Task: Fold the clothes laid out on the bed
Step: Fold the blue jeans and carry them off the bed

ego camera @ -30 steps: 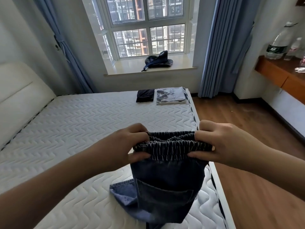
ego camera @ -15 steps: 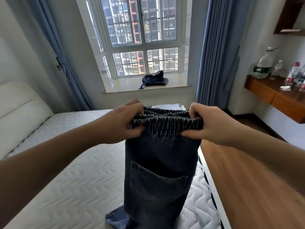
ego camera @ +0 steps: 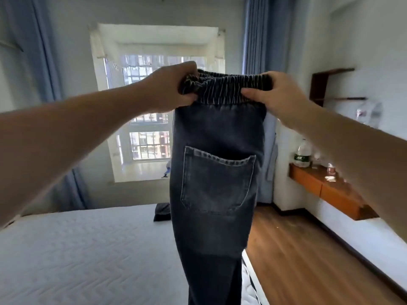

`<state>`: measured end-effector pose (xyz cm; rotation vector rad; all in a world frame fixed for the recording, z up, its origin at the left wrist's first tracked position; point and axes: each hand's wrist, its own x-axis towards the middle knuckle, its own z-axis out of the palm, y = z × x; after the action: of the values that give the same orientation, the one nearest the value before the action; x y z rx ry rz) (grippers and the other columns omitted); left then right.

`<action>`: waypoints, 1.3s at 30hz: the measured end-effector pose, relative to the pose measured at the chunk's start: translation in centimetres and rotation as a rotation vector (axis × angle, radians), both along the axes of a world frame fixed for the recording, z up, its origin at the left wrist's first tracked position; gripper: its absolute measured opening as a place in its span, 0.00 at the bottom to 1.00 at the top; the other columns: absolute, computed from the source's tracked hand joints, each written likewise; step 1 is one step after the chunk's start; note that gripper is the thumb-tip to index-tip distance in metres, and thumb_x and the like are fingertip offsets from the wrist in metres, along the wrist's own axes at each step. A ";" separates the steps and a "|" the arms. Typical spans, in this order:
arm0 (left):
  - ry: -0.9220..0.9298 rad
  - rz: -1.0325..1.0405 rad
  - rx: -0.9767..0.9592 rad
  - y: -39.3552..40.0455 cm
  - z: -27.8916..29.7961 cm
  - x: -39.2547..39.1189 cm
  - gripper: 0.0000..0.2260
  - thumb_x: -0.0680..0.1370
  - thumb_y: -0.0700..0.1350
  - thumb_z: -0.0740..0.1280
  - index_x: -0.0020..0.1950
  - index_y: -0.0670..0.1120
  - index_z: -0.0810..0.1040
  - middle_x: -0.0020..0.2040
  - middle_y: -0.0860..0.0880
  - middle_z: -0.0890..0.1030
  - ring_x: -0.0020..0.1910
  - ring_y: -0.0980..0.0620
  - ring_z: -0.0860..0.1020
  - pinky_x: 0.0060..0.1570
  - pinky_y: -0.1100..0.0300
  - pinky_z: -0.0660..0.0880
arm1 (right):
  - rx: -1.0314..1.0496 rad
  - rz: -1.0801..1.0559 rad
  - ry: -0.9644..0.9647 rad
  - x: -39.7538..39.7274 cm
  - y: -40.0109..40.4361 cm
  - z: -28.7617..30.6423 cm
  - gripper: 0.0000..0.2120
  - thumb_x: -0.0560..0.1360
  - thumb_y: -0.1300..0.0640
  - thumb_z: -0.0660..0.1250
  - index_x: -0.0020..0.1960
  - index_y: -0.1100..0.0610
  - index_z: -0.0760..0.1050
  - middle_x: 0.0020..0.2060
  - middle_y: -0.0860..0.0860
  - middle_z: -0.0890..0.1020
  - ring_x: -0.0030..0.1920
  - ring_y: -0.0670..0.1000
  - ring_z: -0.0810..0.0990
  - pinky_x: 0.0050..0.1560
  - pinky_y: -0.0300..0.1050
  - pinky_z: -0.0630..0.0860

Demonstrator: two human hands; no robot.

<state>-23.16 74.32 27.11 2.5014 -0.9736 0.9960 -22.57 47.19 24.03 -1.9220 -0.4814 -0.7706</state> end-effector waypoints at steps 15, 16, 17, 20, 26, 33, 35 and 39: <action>0.040 -0.285 -0.094 1.3 -6.4 1.2 0.23 0.72 0.42 0.75 0.54 0.63 0.66 0.46 0.63 0.77 0.47 0.69 0.76 0.42 0.75 0.72 | -0.276 -0.148 -0.055 -5.2 0.1 -4.1 0.16 0.66 0.47 0.77 0.50 0.44 0.75 0.41 0.36 0.81 0.44 0.29 0.77 0.40 0.19 0.68; 0.112 -0.320 -0.117 1.4 -7.4 0.9 0.26 0.72 0.43 0.75 0.57 0.64 0.65 0.48 0.61 0.78 0.48 0.68 0.78 0.42 0.74 0.74 | -0.284 -0.120 -0.019 -5.8 0.0 -5.2 0.17 0.65 0.46 0.76 0.50 0.43 0.74 0.42 0.33 0.81 0.45 0.31 0.78 0.41 0.20 0.69; 0.187 -0.342 -0.138 1.6 -8.5 0.6 0.28 0.72 0.44 0.75 0.61 0.65 0.65 0.50 0.59 0.79 0.49 0.67 0.79 0.45 0.74 0.75 | -0.285 -0.088 0.021 -6.4 -0.1 -6.4 0.18 0.65 0.45 0.76 0.52 0.43 0.74 0.44 0.33 0.80 0.46 0.33 0.79 0.42 0.21 0.70; 0.288 -0.328 -0.121 1.6 -12.3 -0.1 0.28 0.71 0.48 0.76 0.62 0.71 0.68 0.54 0.65 0.80 0.52 0.69 0.78 0.47 0.78 0.72 | -0.304 -0.014 0.111 -7.9 -0.9 -10.6 0.17 0.69 0.52 0.76 0.54 0.42 0.74 0.46 0.34 0.82 0.48 0.36 0.81 0.46 0.24 0.72; 0.502 -0.366 0.016 -1.2 -19.3 -2.3 0.23 0.70 0.45 0.76 0.55 0.68 0.72 0.52 0.69 0.78 0.49 0.68 0.78 0.46 0.80 0.70 | -0.395 -0.038 0.201 -10.3 -3.7 -17.7 0.15 0.70 0.54 0.77 0.54 0.47 0.76 0.42 0.39 0.82 0.45 0.36 0.80 0.46 0.24 0.69; 0.707 -0.310 0.262 -7.7 -25.7 -4.3 0.24 0.71 0.47 0.75 0.55 0.67 0.65 0.47 0.64 0.80 0.46 0.66 0.76 0.45 0.78 0.69 | -0.387 -0.039 0.337 -11.5 -8.8 -25.2 0.16 0.67 0.53 0.79 0.50 0.52 0.77 0.40 0.42 0.81 0.43 0.37 0.80 0.44 0.27 0.72; 0.740 -0.295 0.305 -9.8 -26.9 -4.5 0.24 0.72 0.47 0.75 0.54 0.67 0.64 0.46 0.70 0.78 0.44 0.69 0.76 0.43 0.79 0.68 | -0.351 -0.027 0.353 -11.7 -11.0 -27.0 0.16 0.66 0.52 0.80 0.49 0.50 0.76 0.40 0.41 0.80 0.45 0.39 0.80 0.46 0.31 0.76; 0.750 -0.236 0.386 -14.8 -28.1 -4.4 0.29 0.71 0.51 0.76 0.61 0.72 0.63 0.46 0.70 0.77 0.48 0.75 0.73 0.45 0.81 0.65 | -0.270 0.009 0.380 -11.3 -16.1 -29.7 0.16 0.66 0.50 0.79 0.48 0.48 0.75 0.41 0.42 0.81 0.47 0.44 0.81 0.51 0.47 0.80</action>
<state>-27.54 59.53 -1.03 2.6098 -1.2175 -0.2359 -33.90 31.11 -5.68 -2.2514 -0.3709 -0.3298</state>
